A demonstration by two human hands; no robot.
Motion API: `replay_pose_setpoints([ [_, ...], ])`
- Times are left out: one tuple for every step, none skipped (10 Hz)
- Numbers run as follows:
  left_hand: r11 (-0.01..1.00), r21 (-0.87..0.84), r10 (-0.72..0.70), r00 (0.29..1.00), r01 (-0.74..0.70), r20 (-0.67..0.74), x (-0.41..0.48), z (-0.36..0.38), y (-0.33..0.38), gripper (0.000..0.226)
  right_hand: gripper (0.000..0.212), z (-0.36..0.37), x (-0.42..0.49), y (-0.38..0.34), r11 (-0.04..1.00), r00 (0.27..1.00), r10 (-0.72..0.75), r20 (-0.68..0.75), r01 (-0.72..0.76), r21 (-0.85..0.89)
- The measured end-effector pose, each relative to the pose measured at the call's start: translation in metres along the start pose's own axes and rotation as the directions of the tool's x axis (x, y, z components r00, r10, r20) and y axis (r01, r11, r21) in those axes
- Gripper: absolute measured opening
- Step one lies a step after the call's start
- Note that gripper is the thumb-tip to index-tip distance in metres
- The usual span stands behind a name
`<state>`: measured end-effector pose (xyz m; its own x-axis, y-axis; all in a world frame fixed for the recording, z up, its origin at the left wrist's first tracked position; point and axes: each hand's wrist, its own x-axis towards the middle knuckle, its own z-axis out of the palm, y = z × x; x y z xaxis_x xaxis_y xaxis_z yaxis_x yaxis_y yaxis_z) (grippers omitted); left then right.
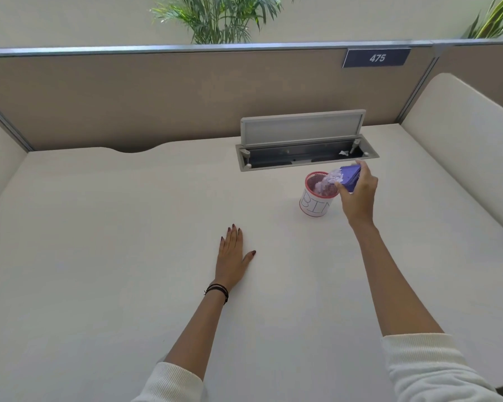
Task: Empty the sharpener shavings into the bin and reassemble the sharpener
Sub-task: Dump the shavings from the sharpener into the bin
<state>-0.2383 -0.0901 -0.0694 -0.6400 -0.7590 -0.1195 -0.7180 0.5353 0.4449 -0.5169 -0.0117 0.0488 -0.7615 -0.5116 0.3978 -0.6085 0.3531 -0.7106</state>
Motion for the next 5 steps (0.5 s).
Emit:
replay_pose_setpoints([
  [1.000, 0.001, 0.000, 1.000, 0.000, -0.005, 0.0004, 0.0006, -0.0006, 0.069, 0.070, -0.0004, 0.0020, -0.0021, 0.997, 0.998, -0.052, 0.044, 0.054, -0.050],
  [1.000, 0.003, 0.002, 1.000, -0.002, -0.009, 0.0003, 0.0012, -0.0003, 0.069, 0.067, -0.0013, 0.0024, -0.0045, 0.988, 0.988, -0.125, 0.091, 0.132, -0.081],
  [1.000, 0.014, 0.004, 1.000, -0.004, -0.012, 0.0003, 0.0013, -0.0010, 0.068, 0.064, -0.0009, 0.0026, -0.0061, 0.975, 0.972, -0.180, 0.150, 0.197, -0.104],
  [1.000, 0.014, 0.006, 1.000, -0.005, -0.012, 0.0000, 0.0012, -0.0003, 0.068, 0.061, -0.0003, 0.0024, -0.0071, 0.957, 0.947, -0.246, 0.205, 0.271, -0.103],
  [1.000, 0.016, 0.002, 1.000, -0.002, -0.010, 0.0001, 0.0015, 0.0000, 0.068, 0.057, 0.0002, 0.0027, -0.0077, 0.937, 0.924, -0.302, 0.236, 0.332, -0.103],
])
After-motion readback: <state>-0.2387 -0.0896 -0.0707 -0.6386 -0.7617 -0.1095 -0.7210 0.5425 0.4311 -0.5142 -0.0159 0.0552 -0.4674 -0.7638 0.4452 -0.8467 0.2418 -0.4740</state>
